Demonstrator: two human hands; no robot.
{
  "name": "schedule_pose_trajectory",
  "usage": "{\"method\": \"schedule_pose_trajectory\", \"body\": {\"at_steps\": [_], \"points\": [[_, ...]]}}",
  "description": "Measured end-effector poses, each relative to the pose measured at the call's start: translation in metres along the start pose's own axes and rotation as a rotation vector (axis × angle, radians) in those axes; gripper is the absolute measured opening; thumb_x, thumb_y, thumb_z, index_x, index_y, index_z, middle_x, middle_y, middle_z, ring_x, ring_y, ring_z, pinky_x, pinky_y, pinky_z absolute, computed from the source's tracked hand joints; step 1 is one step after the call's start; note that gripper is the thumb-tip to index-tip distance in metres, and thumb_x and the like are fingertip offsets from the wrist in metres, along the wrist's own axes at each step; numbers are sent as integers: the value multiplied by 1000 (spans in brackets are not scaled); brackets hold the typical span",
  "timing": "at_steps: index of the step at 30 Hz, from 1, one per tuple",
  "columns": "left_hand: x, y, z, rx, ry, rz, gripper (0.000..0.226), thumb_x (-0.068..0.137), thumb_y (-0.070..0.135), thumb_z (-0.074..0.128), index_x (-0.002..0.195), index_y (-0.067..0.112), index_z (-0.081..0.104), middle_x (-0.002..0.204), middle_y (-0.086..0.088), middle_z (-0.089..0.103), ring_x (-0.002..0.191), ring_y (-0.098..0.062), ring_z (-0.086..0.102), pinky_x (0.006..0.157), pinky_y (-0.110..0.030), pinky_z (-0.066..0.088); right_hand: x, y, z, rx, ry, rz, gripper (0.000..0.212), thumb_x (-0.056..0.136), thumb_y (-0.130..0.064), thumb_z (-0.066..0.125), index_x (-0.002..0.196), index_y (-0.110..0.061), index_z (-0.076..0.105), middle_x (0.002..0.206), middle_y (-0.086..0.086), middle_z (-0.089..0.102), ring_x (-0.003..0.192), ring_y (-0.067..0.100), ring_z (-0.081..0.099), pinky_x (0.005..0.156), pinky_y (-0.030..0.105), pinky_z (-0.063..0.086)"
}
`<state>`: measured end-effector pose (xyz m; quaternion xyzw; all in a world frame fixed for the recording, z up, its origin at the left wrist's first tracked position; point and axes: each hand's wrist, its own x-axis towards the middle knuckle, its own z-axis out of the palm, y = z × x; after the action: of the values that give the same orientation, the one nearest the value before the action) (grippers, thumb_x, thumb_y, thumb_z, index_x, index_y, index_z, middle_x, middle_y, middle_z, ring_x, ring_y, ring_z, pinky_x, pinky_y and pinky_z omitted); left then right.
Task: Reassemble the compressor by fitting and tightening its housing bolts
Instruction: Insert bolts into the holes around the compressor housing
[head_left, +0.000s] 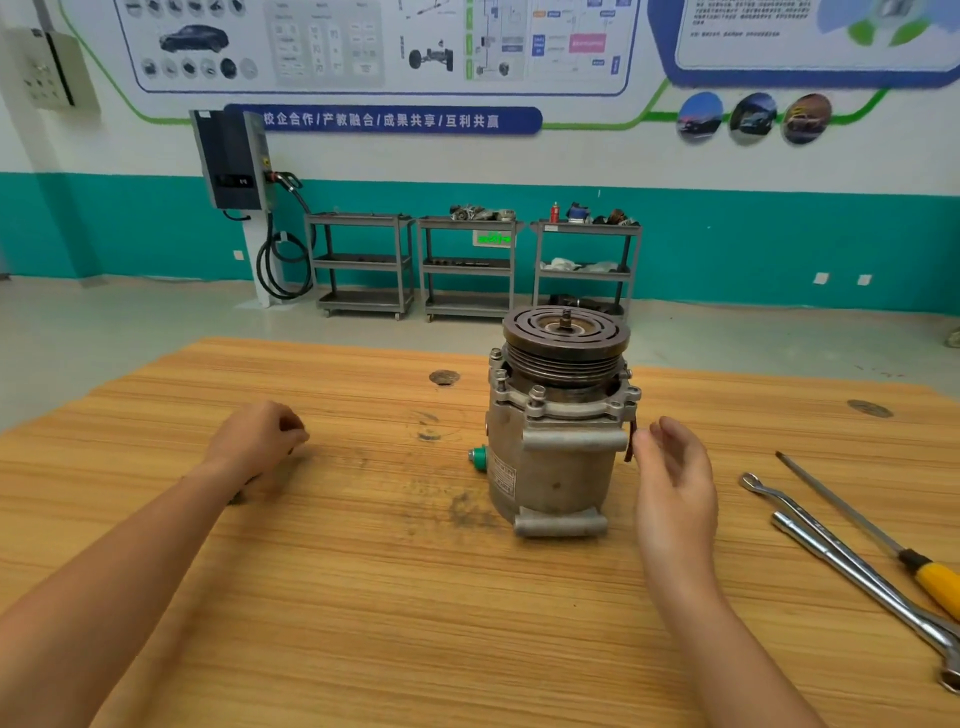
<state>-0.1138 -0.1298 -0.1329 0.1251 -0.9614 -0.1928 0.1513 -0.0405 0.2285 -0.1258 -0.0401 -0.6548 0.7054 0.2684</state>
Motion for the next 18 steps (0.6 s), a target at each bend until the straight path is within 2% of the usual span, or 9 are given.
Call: {"method": "schedule_pose_trajectory", "body": {"at_steps": [2, 3, 5, 6, 8, 11, 13, 15, 18], "points": [[-28, 36, -16, -403, 211, 86, 10, 86, 15, 65, 94, 9, 69, 88, -4, 69, 85, -16, 61, 74, -25, 49, -11, -12, -4, -21, 31, -211, 19, 89, -19, 60, 100, -35, 56, 104, -16, 59, 97, 0, 55, 83, 15, 43], [-48, 59, -27, -602, 288, 179, 5, 83, 14, 67, 88, 15, 68, 84, 3, 68, 82, -9, 62, 71, -18, 48, -18, -19, -5, -7, -26, -282, 18, 87, -20, 62, 94, -37, 59, 98, -15, 63, 92, 0, 59, 78, 12, 46], [-96, 105, -45, -790, 269, 488, 9, 78, 22, 70, 83, 27, 65, 79, 12, 69, 77, 2, 63, 67, -8, 48, -37, -32, -2, 20, -244, -301, 8, 82, -28, 69, 85, -34, 66, 88, -15, 68, 81, -1, 63, 68, 8, 47], [-118, 124, -48, -795, 204, 648, 11, 75, 27, 71, 84, 28, 64, 82, 13, 69, 77, 2, 64, 68, -8, 49, -46, -38, 0, 47, -354, -271, 4, 78, -31, 71, 82, -32, 71, 85, -14, 70, 77, -1, 64, 66, 8, 48], [-147, 151, -44, -758, 109, 864, 11, 75, 27, 68, 85, 25, 64, 82, 9, 68, 76, -3, 65, 68, -17, 54, -58, -46, 2, 125, -493, -197, 14, 68, -35, 71, 80, -32, 76, 80, -10, 73, 73, 3, 67, 65, 12, 50], [-158, 169, -32, -780, 124, 898, 13, 73, 13, 73, 84, 15, 66, 81, 2, 67, 74, -9, 64, 65, -30, 56, -60, -54, -5, 166, -491, -142, 18, 58, -36, 69, 74, -36, 76, 73, -5, 73, 67, 5, 68, 60, 11, 50], [-159, 174, -26, -750, 147, 950, 9, 74, 6, 71, 83, 8, 69, 82, -1, 68, 77, -9, 64, 66, -29, 56, -55, -56, -11, 175, -488, -102, 13, 56, -33, 70, 68, -34, 76, 69, -3, 73, 63, 5, 67, 57, 11, 49], [-161, 180, -22, -659, 187, 1034, 11, 78, 10, 68, 84, 1, 70, 86, -3, 69, 83, -9, 64, 70, -25, 54, -51, -57, -16, 142, -492, -88, 14, 53, -35, 71, 67, -34, 75, 67, -4, 71, 63, 4, 67, 57, 12, 49], [-164, 184, -16, -656, 162, 1048, 17, 80, 11, 62, 92, 2, 70, 92, -2, 70, 89, -6, 64, 76, -20, 53, -42, -57, -24, 108, -491, -48, 24, 49, -39, 74, 67, -24, 75, 69, 0, 72, 65, 9, 68, 58, 14, 50]]}}
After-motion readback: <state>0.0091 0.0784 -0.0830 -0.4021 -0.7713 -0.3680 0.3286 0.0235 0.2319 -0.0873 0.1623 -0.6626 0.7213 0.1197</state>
